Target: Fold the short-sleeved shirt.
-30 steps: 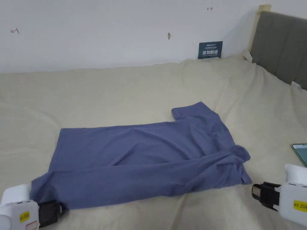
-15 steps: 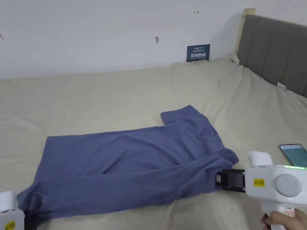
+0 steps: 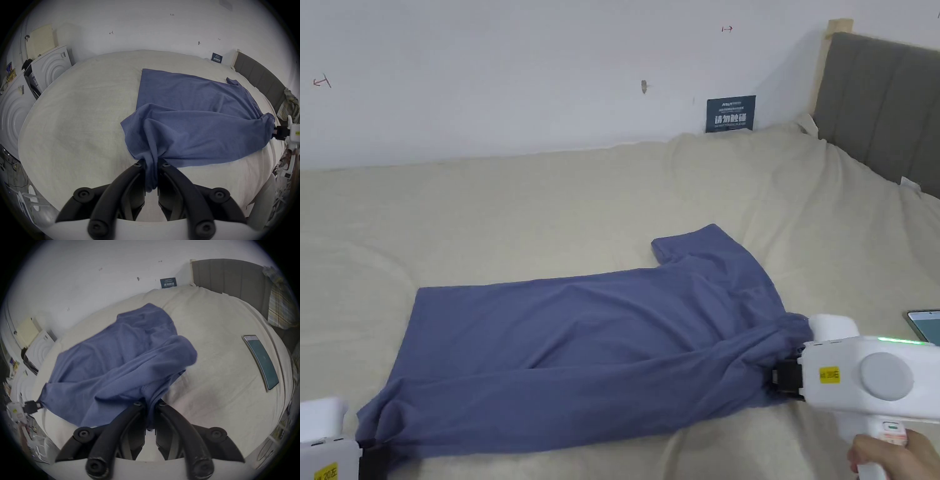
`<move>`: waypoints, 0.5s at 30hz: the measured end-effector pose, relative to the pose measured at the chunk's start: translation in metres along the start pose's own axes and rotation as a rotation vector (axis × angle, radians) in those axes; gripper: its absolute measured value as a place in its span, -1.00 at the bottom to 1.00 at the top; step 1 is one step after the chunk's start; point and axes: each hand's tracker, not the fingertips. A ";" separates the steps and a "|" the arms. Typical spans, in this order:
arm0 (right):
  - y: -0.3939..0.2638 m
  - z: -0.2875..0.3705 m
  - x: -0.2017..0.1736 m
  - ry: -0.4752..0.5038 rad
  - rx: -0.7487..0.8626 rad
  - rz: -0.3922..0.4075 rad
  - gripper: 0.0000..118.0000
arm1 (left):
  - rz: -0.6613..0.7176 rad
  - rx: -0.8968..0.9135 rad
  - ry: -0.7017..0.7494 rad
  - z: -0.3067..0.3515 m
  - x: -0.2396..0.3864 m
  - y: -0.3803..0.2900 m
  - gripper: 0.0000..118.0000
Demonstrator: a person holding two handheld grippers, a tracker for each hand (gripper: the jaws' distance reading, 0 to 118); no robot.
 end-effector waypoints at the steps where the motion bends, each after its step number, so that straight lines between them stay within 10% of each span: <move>1: 0.001 0.011 0.002 0.017 0.009 -0.027 -0.86 | -0.005 0.003 -0.005 0.005 -0.001 0.000 -0.79; 15: -0.064 0.089 0.033 0.068 -0.078 -0.049 -0.86 | -0.038 -0.032 -0.016 0.062 -0.006 -0.065 -0.79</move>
